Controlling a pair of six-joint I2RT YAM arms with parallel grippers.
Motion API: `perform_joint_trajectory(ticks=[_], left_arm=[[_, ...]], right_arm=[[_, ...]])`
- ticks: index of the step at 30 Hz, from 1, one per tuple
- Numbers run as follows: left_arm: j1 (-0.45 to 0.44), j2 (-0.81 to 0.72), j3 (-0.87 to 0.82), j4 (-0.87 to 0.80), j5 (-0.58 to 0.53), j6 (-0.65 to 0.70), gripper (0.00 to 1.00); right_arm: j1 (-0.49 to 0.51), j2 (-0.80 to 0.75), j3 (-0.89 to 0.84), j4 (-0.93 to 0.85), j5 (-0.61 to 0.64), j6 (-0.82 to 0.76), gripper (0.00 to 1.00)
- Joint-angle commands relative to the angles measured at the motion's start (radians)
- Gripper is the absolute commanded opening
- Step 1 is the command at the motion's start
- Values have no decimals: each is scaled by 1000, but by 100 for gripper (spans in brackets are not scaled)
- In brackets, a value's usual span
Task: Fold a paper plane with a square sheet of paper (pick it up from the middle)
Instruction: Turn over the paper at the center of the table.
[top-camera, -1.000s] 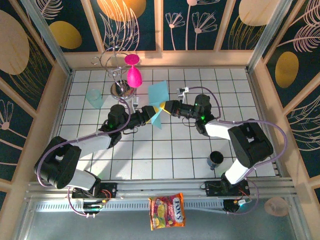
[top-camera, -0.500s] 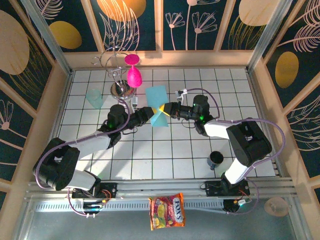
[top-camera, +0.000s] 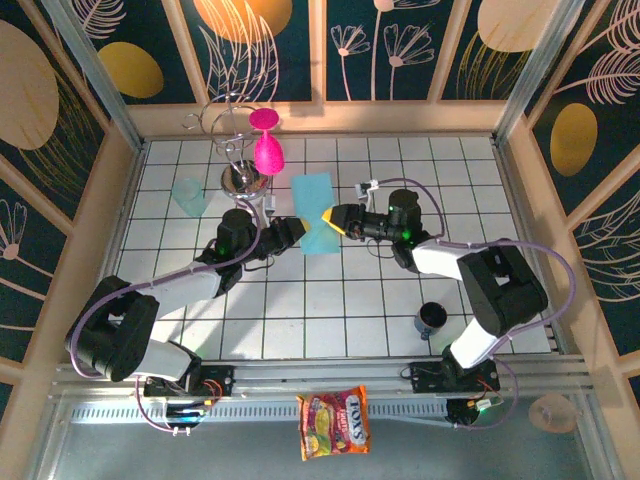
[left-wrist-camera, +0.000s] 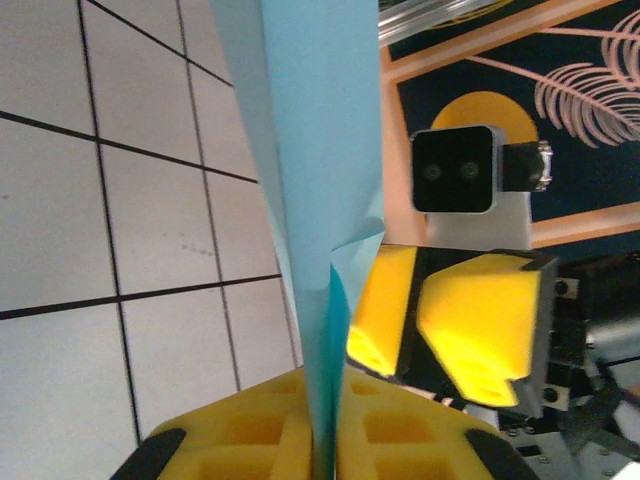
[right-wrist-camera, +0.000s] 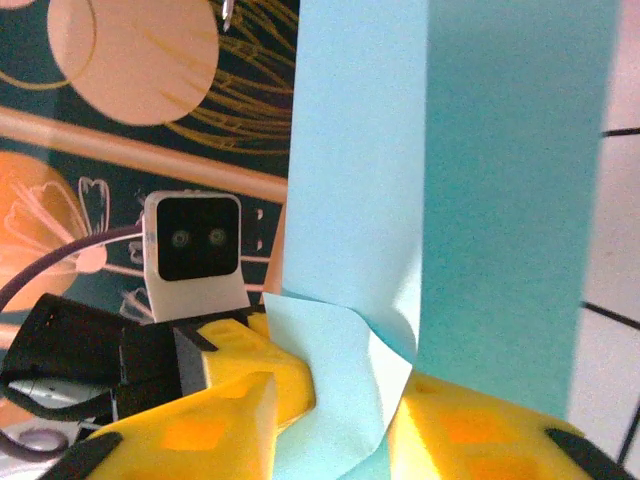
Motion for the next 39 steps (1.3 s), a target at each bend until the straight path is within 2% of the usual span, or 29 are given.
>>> perform_joint_trajectory(ticks=[1, 5, 8, 11, 18, 21, 24, 30, 33, 35, 39], left_arm=[[5, -17, 51, -95, -43, 84, 10], [4, -24, 117, -293, -135, 200, 8], [5, -27, 206, -521, -281, 318, 7], [3, -19, 312, -748, -449, 412, 6], [-82, 87, 556, -1114, -901, 531, 7], [-128, 173, 627, -1204, -1031, 531, 7], [-171, 262, 681, -1261, -1112, 514, 5], [-243, 437, 771, -1293, -1177, 481, 5], [-271, 520, 818, -1291, -1152, 472, 7], [-285, 558, 835, -1259, -1077, 472, 9], [-290, 550, 769, -1071, -839, 455, 16]], right_arm=[[-39, -77, -23, -111, 69, -77, 40], [-84, -155, -16, -323, 201, -182, 42], [-91, -218, 15, -507, 353, -279, 42], [-91, -269, 28, -599, 466, -334, 42], [-91, -314, 23, -673, 601, -357, 41], [-93, -314, 17, -689, 631, -355, 41], [-97, -315, 13, -707, 663, -350, 40], [-135, -338, -33, -688, 669, -331, 40], [-157, -347, -49, -692, 675, -323, 40], [-168, -354, -59, -696, 680, -318, 40], [-183, -373, -72, -706, 686, -316, 39]])
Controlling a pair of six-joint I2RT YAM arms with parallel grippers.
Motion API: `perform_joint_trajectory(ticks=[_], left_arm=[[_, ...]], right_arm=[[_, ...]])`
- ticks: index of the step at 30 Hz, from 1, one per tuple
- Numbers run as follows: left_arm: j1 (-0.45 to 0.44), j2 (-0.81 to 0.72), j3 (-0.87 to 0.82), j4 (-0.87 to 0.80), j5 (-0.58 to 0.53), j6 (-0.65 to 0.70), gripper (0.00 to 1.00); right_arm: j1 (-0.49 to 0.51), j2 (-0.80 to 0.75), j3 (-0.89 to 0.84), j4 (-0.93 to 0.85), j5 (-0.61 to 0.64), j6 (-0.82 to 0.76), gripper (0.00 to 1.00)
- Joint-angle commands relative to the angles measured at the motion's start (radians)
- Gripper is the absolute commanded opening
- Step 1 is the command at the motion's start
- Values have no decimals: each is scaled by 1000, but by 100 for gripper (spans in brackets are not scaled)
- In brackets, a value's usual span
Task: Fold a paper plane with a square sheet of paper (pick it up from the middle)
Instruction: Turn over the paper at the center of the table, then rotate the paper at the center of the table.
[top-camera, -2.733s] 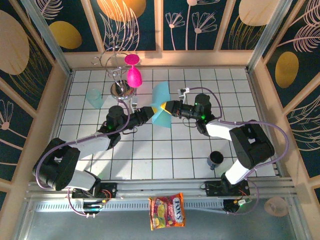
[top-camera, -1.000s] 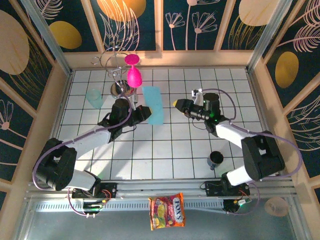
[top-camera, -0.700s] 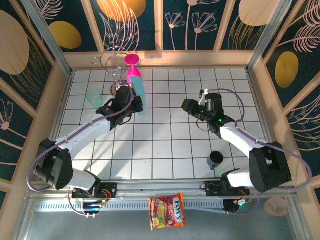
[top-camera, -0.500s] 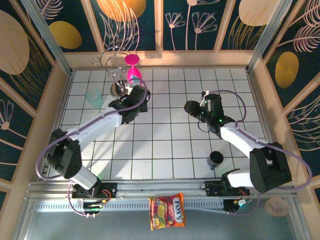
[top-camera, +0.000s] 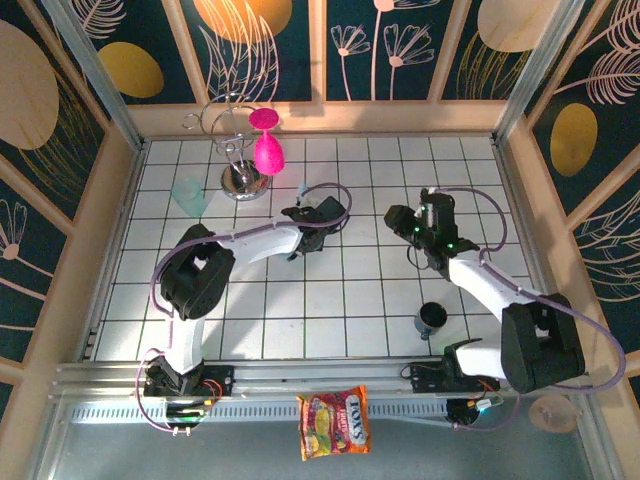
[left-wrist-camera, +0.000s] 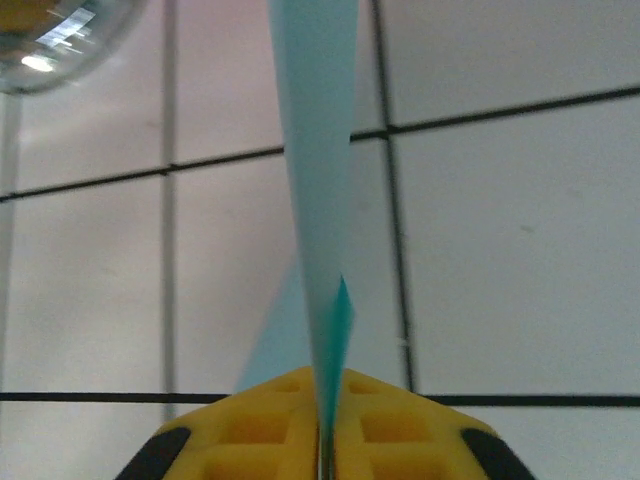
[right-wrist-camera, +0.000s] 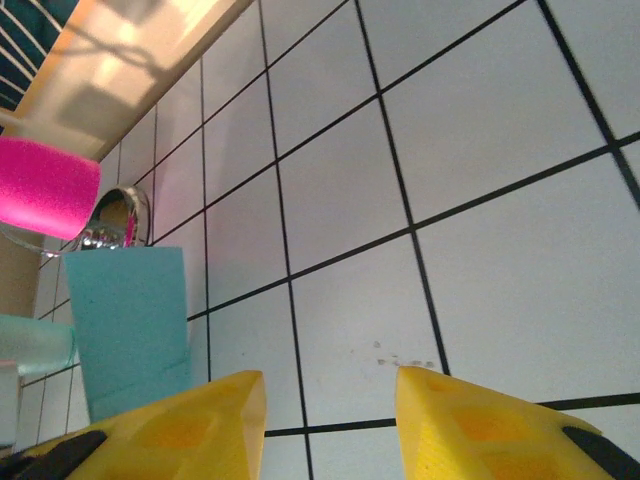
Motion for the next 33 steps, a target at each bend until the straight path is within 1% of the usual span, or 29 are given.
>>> perform_joint_trajectory(ticks=[1, 2, 4, 5, 7, 8, 11, 15, 18, 21, 23, 28, 33], left_arm=[[-3, -14, -40, 151, 193, -30, 20], [-4, -22, -54, 184, 229, -36, 24], [-2, -32, -66, 219, 272, -41, 28], [-1, -38, -69, 234, 297, -41, 32], [3, -63, -85, 273, 351, -39, 42], [8, -85, -101, 295, 371, -43, 46], [33, -163, -164, 354, 406, -58, 54], [91, -289, -297, 435, 445, -99, 58], [144, -374, -402, 468, 432, -134, 62], [188, -444, -508, 493, 419, -161, 67], [210, -486, -578, 536, 438, -178, 69], [265, -544, -703, 625, 482, -236, 76], [301, -568, -766, 678, 502, -263, 85]], right_arm=[[-15, -36, -19, -13, 27, 12, 39], [-18, -40, -21, -15, 28, 11, 39], [-19, -43, -17, -17, 23, 6, 39], [-18, -42, -15, -18, 18, 5, 40], [-18, -34, -8, -9, -13, -7, 40], [-16, -28, -5, -2, -30, -11, 40], [22, -1, 16, 4, -39, -21, 40], [129, 82, 69, 17, -40, -20, 40], [237, 170, 125, 40, -40, -7, 39], [315, 262, 175, 75, -62, 29, 35], [356, 327, 215, 75, -70, 49, 33], [430, 471, 310, 61, -101, 55, 28], [455, 565, 358, 39, -118, 61, 25]])
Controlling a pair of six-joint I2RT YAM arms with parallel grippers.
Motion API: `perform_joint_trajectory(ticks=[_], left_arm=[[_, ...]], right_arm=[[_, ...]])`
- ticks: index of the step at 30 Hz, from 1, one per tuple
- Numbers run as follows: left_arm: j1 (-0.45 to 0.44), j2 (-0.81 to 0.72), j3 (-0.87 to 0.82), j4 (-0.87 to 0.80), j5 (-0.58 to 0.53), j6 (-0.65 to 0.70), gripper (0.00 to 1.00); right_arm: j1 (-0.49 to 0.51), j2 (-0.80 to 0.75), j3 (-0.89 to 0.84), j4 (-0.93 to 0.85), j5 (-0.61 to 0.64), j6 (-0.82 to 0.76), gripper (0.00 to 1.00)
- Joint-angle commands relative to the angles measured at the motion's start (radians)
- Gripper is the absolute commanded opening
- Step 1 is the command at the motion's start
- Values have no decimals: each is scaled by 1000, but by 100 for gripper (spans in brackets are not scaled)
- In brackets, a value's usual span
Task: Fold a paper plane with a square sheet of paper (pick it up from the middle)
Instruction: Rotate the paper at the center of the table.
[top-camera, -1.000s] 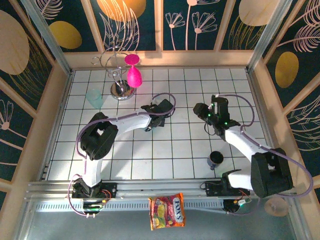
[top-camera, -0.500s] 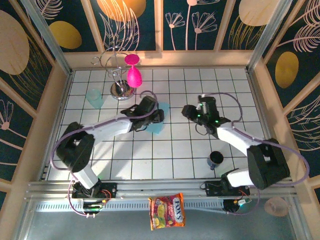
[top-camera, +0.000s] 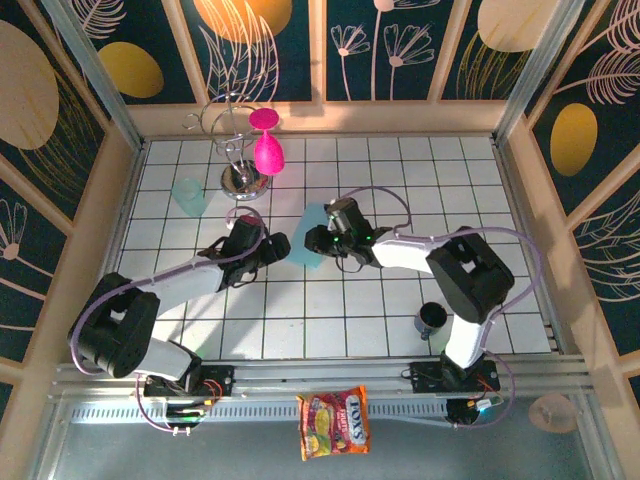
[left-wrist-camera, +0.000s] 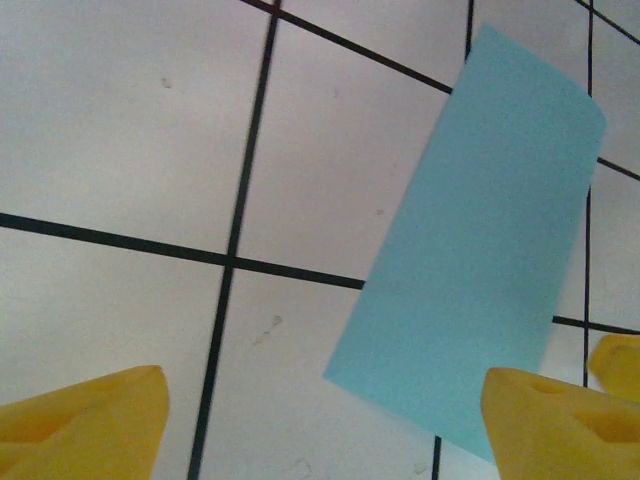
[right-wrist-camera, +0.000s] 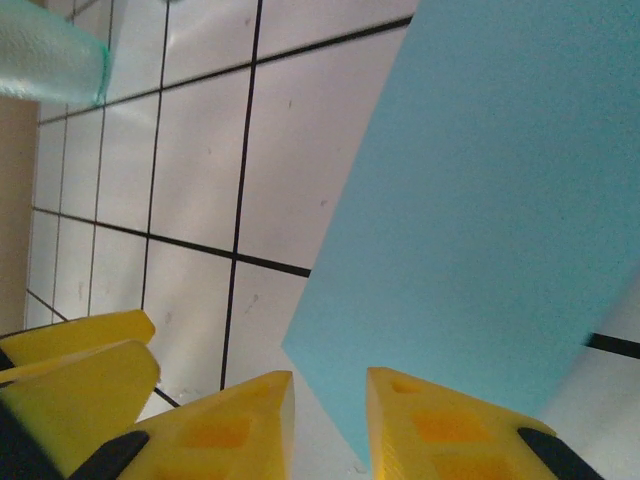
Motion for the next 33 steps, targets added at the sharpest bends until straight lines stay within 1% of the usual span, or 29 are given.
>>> perform_joint_trajectory(ticks=[1, 5, 7, 14, 18, 20, 23, 25, 28, 31, 33], left_arm=[[19, -29, -23, 84, 26, -36, 86], [23, -26, -24, 83, 18, -32, 92], [25, -19, -21, 84, 20, -31, 93], [25, 0, 0, 84, 39, -11, 97], [25, 2, 7, 88, 58, 10, 98], [25, 2, 9, 92, 76, 20, 98], [25, 6, 7, 109, 118, 25, 99], [25, 9, 3, 129, 148, 20, 99], [25, 15, -1, 156, 201, 11, 99], [25, 21, -3, 174, 248, -5, 98], [25, 26, -11, 192, 281, -19, 96]], right_arm=[[7, 40, 31, -16, -25, 12, 25], [7, 75, 37, -31, -65, -12, 24], [7, 88, 34, -42, -90, -30, 24], [7, 115, 20, -140, -105, -120, 23], [6, 117, 1, -238, -80, -252, 23], [5, 112, -18, -282, -79, -342, 23], [6, 81, -33, -311, -86, -432, 23], [4, 30, -30, -288, -94, -427, 24], [-3, -66, -28, -190, -134, -349, 25], [-9, -121, -37, -112, -80, -235, 25], [-19, -120, -44, -96, -34, -154, 25]])
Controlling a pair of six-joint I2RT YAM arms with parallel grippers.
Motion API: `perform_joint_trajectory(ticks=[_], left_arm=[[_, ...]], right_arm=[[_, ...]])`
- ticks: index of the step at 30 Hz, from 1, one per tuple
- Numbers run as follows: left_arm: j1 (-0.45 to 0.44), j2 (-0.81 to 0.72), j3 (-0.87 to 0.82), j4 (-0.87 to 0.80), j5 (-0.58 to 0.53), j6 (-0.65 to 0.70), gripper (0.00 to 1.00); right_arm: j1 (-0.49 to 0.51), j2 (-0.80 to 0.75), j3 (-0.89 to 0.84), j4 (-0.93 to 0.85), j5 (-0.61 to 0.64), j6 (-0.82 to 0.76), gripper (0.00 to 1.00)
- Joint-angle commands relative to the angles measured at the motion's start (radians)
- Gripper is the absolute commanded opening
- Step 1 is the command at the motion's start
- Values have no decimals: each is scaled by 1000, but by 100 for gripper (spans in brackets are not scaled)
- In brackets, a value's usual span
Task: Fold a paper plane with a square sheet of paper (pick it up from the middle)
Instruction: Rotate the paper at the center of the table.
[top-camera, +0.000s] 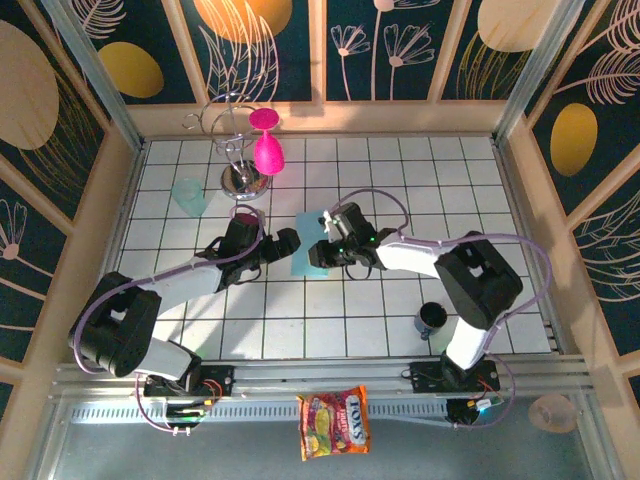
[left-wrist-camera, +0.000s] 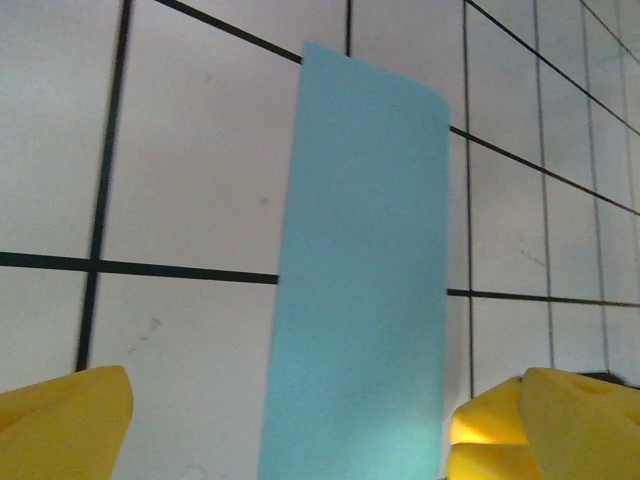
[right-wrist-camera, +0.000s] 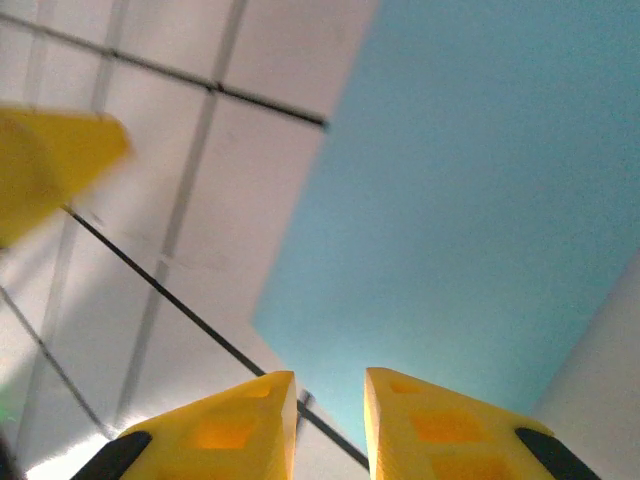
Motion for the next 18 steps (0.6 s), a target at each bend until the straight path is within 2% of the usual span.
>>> perform_joint_trajectory(ticks=[1, 7, 12, 18], left_arm=[[6, 15, 0, 59, 89, -25, 95], [4, 28, -17, 61, 118, -68, 86], [3, 64, -9, 49, 140, -104, 73], [-4, 93, -10, 49, 156, -114, 62]], right_arm=[[-21, -28, -16, 66, 78, 148, 25], [-56, 39, -28, 114, 61, 262, 24], [-74, 103, -7, 121, 30, 278, 23], [-88, 142, -22, 109, 23, 282, 22]])
